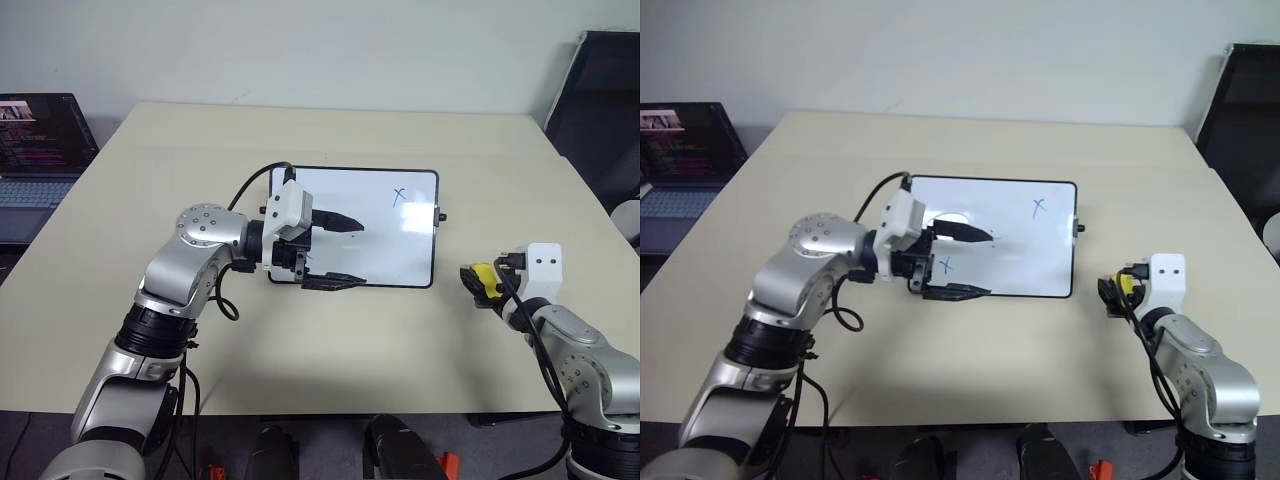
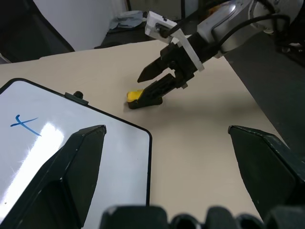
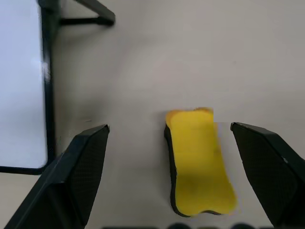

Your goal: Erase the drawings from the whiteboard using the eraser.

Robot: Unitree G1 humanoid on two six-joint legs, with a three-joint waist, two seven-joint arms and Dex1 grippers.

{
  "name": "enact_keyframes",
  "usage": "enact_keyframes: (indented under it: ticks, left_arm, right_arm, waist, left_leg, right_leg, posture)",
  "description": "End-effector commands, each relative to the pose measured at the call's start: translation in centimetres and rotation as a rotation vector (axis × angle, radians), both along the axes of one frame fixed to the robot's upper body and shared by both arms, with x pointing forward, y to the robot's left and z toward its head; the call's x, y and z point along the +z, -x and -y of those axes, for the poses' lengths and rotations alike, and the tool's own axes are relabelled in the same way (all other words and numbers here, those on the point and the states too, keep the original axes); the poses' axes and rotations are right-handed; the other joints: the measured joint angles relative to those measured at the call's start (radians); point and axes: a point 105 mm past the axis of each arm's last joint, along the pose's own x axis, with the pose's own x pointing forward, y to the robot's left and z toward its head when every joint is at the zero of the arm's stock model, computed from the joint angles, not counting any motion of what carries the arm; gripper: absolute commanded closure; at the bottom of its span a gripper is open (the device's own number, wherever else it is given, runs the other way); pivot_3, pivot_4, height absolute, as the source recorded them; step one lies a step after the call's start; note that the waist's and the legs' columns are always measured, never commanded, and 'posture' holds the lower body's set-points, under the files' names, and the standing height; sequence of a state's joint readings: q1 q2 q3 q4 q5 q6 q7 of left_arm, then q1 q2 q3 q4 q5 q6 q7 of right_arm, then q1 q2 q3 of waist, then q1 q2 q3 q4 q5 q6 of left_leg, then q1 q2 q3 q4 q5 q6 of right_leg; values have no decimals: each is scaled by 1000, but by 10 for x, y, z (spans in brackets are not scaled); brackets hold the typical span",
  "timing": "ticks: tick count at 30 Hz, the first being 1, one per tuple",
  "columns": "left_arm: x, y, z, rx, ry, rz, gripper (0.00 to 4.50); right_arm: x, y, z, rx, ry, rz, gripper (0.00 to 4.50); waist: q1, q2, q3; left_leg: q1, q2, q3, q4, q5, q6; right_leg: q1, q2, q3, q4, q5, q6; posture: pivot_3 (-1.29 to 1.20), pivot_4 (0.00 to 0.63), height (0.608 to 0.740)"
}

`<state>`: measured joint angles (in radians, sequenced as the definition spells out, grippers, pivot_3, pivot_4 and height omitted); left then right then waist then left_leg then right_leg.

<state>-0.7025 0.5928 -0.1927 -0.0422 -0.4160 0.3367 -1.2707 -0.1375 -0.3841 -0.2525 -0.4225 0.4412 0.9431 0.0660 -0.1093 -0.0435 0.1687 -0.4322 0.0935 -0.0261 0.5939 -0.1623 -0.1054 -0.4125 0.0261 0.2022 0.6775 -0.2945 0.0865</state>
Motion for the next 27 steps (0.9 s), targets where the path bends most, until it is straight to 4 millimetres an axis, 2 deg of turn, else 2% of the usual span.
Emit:
enact_keyframes:
  ticks: [1, 11, 14, 21, 27]
  left_arm:
    - [10, 2, 2, -24, 0, 58, 0]
    - [5, 1, -4, -5, -12, 57, 0]
    - [4, 1, -6, 0, -14, 53, 0]
    - [-2, 3, -9, 11, -19, 39, 0]
    - [-6, 5, -9, 19, -19, 26, 0]
  right_arm:
    - [9, -5, 6, -12, 29, 57, 27]
    - [0, -15, 16, -32, 38, 54, 27]
    - [-2, -19, 15, -29, 42, 50, 637]
    - [-9, -22, 11, -9, 59, 22, 3134]
    - [-9, -22, 11, -8, 67, 21, 3200]
  waist:
    - [1, 1, 0]
    - [0, 1, 1]
    - [0, 1, 1]
    - [0, 2, 1]
    - [0, 2, 1]
  left_leg:
    - [0, 0, 0, 0, 0, 0]
    - [0, 0, 0, 0, 0, 0]
    - [0, 0, 0, 0, 0, 0]
    - [0, 0, 0, 0, 0, 0]
    - [0, 0, 0, 0, 0, 0]
  right_leg:
    - [0, 0, 0, 0, 0, 0]
    - [0, 0, 0, 1, 0, 0]
    - [0, 0, 0, 1, 0, 0]
    - [0, 0, -1, 1, 0, 1]
    - [0, 0, -1, 1, 0, 0]
  posture:
    - [0, 150, 740]
    - [0, 150, 740]
    - [0, 150, 740]
    - [0, 150, 740]
    - [0, 150, 740]
